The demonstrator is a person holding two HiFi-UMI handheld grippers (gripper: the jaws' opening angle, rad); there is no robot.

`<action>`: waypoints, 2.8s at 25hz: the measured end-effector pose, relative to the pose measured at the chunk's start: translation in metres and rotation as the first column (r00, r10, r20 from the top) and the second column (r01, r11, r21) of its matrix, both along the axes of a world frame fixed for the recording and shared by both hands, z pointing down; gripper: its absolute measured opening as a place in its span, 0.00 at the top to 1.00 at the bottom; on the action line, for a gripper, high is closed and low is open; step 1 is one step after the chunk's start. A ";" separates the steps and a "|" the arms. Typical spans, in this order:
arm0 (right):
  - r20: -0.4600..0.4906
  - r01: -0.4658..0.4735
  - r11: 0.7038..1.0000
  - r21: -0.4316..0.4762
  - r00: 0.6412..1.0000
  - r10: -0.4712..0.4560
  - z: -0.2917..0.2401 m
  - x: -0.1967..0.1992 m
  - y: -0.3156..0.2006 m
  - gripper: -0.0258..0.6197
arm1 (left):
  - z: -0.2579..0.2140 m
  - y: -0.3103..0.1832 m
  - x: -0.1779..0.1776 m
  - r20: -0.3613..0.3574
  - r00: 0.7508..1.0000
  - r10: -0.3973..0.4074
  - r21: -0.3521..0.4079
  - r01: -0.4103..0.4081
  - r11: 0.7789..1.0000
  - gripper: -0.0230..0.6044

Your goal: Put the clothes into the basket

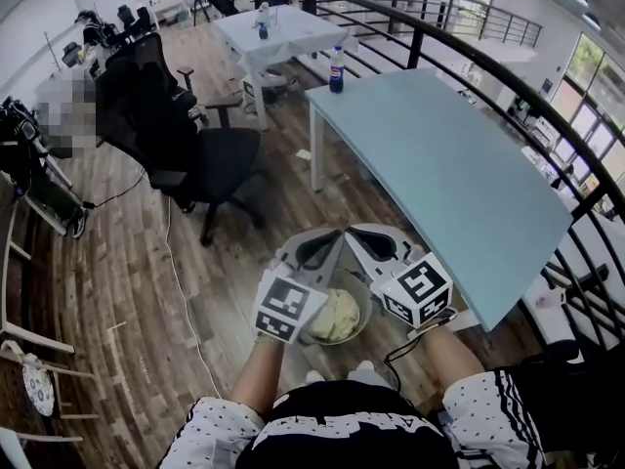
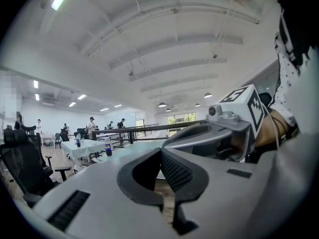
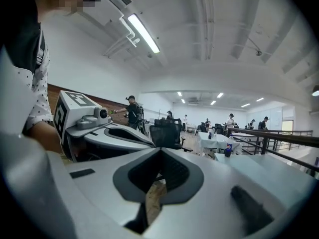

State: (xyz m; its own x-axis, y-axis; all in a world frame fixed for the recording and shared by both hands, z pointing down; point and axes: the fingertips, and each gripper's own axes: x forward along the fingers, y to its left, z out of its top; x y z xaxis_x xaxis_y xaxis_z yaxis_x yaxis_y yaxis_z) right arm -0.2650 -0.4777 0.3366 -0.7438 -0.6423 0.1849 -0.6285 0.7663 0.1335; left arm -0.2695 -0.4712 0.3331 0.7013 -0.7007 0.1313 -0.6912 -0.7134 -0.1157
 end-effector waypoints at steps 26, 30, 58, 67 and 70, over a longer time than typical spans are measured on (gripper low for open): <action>0.115 0.004 0.993 0.118 0.993 -0.018 -0.058 -0.015 0.036 0.92 | -0.036 0.033 -0.016 -0.014 1.000 0.008 0.058 -0.007 0.998 0.94; 0.111 -0.006 0.992 0.126 0.994 -0.008 -0.058 -0.011 0.040 0.92 | -0.038 0.037 -0.014 -0.013 1.000 0.010 0.065 -0.009 0.998 0.94; 0.130 -0.038 0.992 0.124 0.991 0.021 -0.058 -0.006 0.040 0.92 | -0.036 0.038 -0.018 -0.017 1.000 0.008 0.068 -0.007 0.998 0.94; 0.119 -0.047 0.991 0.124 0.992 0.033 -0.052 -0.006 0.041 0.92 | -0.032 0.040 -0.019 -0.016 1.000 0.010 0.068 -0.008 0.998 0.94; 0.119 -0.041 0.992 0.122 0.993 0.027 -0.051 -0.007 0.041 0.92 | -0.031 0.040 -0.020 -0.015 1.000 0.008 0.064 -0.007 0.998 0.94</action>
